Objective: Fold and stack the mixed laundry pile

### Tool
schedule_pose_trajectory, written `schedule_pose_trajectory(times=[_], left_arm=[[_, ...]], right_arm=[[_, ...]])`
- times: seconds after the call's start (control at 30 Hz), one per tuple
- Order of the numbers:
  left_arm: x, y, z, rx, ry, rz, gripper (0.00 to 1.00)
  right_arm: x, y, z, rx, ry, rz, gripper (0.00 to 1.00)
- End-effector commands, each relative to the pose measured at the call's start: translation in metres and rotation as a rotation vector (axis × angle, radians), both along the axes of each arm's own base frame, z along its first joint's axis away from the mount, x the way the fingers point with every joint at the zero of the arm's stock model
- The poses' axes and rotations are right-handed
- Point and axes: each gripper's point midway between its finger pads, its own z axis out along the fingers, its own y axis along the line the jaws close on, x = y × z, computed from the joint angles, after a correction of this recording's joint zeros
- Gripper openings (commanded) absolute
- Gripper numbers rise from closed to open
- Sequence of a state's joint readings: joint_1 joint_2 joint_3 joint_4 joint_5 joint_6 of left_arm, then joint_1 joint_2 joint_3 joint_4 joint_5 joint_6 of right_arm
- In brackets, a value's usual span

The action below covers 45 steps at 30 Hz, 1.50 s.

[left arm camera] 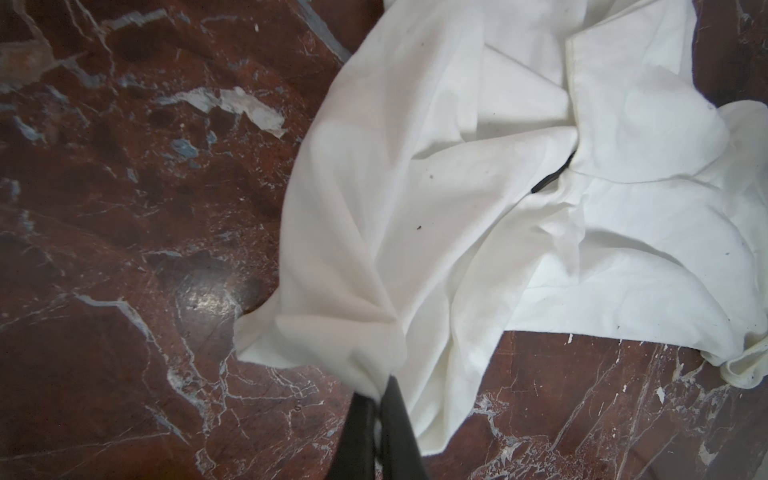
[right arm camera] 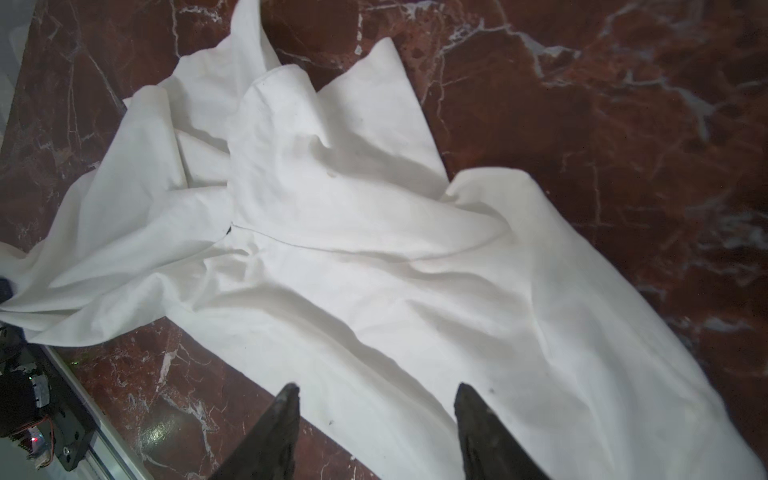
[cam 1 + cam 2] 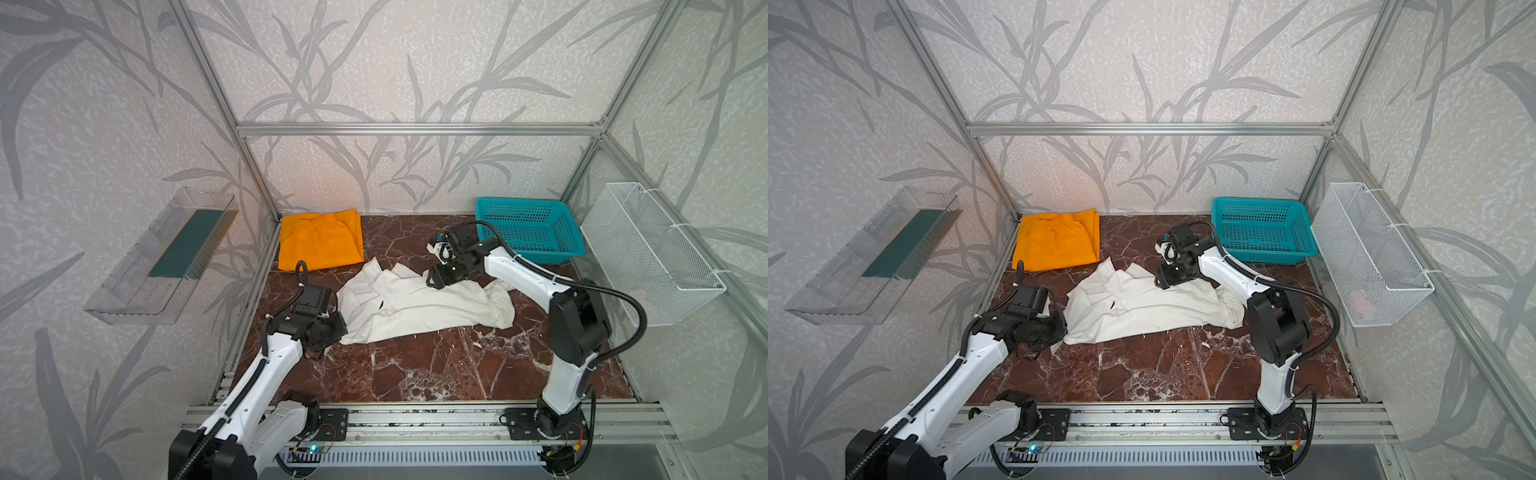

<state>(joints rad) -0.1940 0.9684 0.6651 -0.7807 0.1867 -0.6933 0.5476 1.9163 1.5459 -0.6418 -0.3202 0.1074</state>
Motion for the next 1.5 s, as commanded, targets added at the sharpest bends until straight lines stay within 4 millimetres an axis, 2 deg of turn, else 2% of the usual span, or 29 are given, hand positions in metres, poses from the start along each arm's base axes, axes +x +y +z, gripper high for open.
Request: schedule_pose_trajectory(times=[0.0,0.17,0.27,0.37,0.47,0.67,0.8,0.93,1.07,1.2,1.3,1.47], left_arm=[[-0.001,-0.001,-0.003,-0.028,-0.001,0.038,0.01],[-0.003,0.003,-0.006,-0.009,0.003,0.052,0.0],[-0.004,0.004,-0.01,-0.01,0.005,0.062,0.0],[-0.005,0.003,-0.013,-0.02,0.007,0.067,0.0],[-0.006,0.002,-0.014,-0.025,0.005,0.07,0.0],[-0.005,0.003,-0.015,-0.024,0.001,0.071,0.0],[-0.004,0.002,-0.016,-0.023,0.002,0.068,0.0],[-0.002,0.002,-0.015,-0.022,-0.001,0.066,0.0],[-0.001,0.003,-0.015,-0.02,-0.005,0.067,0.0],[0.0,0.004,-0.014,-0.012,-0.009,0.071,0.0],[0.0,0.005,-0.015,-0.004,-0.011,0.075,0.0],[0.007,0.007,-0.011,0.006,-0.033,0.085,0.0]], right_arm=[[0.003,0.053,0.006,0.055,-0.051,0.11,0.6],[0.009,0.115,-0.011,0.057,-0.089,0.185,0.59],[0.015,0.14,-0.024,0.029,-0.111,0.204,0.59],[0.026,0.151,-0.038,-0.006,-0.117,0.184,0.6],[0.039,0.152,-0.057,-0.058,-0.114,0.146,0.61],[0.045,0.149,-0.084,-0.131,-0.086,0.126,0.57],[0.043,0.147,-0.097,-0.15,-0.065,0.13,0.44],[0.042,0.145,-0.099,-0.157,-0.056,0.133,0.27],[0.043,0.146,-0.09,-0.146,-0.067,0.143,0.11],[0.049,0.144,-0.064,-0.126,-0.11,0.149,0.02],[0.053,0.139,-0.037,-0.115,-0.15,0.152,0.01],[0.054,0.12,0.025,-0.128,-0.25,0.164,0.01]])
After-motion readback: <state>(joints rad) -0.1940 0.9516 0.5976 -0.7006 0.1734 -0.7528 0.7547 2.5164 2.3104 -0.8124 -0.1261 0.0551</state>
